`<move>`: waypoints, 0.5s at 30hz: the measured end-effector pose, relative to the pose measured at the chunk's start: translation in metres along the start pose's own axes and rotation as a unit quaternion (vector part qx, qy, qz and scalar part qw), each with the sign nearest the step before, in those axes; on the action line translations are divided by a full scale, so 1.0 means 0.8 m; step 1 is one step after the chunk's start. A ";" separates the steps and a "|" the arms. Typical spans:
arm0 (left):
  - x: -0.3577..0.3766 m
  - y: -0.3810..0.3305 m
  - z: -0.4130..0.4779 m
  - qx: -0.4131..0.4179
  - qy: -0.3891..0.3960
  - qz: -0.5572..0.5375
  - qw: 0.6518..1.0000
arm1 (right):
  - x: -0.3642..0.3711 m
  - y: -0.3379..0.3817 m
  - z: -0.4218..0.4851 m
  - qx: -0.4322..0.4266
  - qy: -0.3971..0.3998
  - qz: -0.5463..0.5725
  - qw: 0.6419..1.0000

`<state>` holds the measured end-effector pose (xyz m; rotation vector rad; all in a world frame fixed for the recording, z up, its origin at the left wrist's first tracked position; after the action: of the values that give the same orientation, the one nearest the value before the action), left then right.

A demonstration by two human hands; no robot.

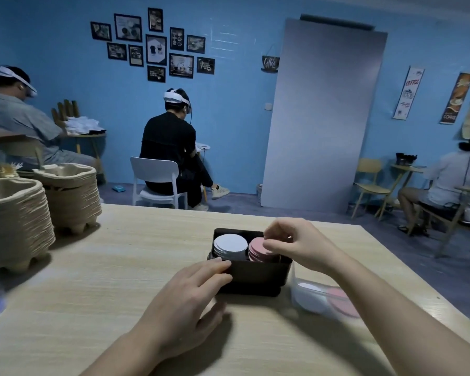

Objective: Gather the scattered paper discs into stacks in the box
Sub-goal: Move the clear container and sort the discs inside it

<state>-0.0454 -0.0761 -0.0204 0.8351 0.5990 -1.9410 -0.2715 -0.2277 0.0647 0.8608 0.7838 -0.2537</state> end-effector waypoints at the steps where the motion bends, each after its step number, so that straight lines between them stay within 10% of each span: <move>1: 0.001 -0.002 0.003 0.003 -0.002 0.002 1.000 | -0.011 -0.006 -0.011 0.002 0.005 0.001 1.000; 8: 0.020 -0.022 0.040 0.048 0.000 0.032 0.998 | -0.064 -0.059 -0.061 0.025 0.028 -0.065 0.997; 15: 0.050 -0.051 0.060 0.079 0.011 0.008 0.997 | -0.051 -0.096 -0.069 0.052 0.226 -0.179 0.956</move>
<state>-0.1108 -0.1121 -0.0161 0.9587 0.4541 -1.9853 -0.3662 -0.2394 0.0269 0.8834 1.3694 -0.4283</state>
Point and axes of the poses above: each hand's wrist, its own z-axis towards the middle knuckle, its own x-axis out of the palm, y = z × x, the point moved 3 cm from there along z, towards the middle knuckle, and after that the axes turned 5 degrees about -y, right-handed, at the moved point
